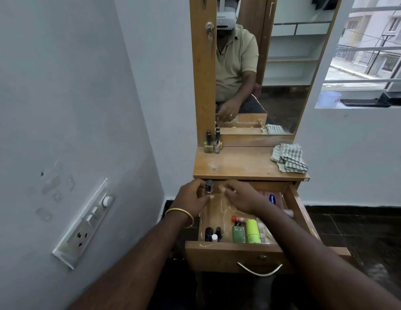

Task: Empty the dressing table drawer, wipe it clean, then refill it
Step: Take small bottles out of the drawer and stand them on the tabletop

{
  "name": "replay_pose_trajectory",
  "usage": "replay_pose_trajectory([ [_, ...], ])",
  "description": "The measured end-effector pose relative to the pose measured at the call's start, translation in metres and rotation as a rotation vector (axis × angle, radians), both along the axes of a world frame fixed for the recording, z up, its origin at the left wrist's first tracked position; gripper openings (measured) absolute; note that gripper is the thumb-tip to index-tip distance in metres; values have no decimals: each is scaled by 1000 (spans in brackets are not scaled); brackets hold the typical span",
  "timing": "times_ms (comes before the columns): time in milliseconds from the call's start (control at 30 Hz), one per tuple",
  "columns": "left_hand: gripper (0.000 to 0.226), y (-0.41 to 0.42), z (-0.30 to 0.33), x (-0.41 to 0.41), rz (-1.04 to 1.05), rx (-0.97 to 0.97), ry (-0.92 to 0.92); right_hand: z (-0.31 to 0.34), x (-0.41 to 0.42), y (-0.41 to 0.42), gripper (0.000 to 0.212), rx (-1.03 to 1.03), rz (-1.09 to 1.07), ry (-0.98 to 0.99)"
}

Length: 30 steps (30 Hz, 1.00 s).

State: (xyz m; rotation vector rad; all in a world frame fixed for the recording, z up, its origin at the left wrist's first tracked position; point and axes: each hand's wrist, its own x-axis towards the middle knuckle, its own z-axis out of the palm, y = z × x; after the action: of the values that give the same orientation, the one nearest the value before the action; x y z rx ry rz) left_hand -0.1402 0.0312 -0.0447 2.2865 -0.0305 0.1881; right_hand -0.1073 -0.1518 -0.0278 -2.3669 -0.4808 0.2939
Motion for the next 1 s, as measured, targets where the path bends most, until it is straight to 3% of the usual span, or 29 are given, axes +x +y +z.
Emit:
replay_pose_trajectory([
  [167,28,3,-3,0,14,-1,21,-39,-15,2,37,-330,262,120],
  [433,23,0,0,9,8,-21,23,-49,-9,13,23,-376,278,155],
  [700,21,0,16,48,31,-32,-24,-1,26,-2,11,-81,65,2],
  [867,24,1,28,89,94,-11,-55,33,68,4,30,163,-138,-147],
  [1000,28,1,31,120,141,-2,-28,34,103,17,37,233,-237,-180],
])
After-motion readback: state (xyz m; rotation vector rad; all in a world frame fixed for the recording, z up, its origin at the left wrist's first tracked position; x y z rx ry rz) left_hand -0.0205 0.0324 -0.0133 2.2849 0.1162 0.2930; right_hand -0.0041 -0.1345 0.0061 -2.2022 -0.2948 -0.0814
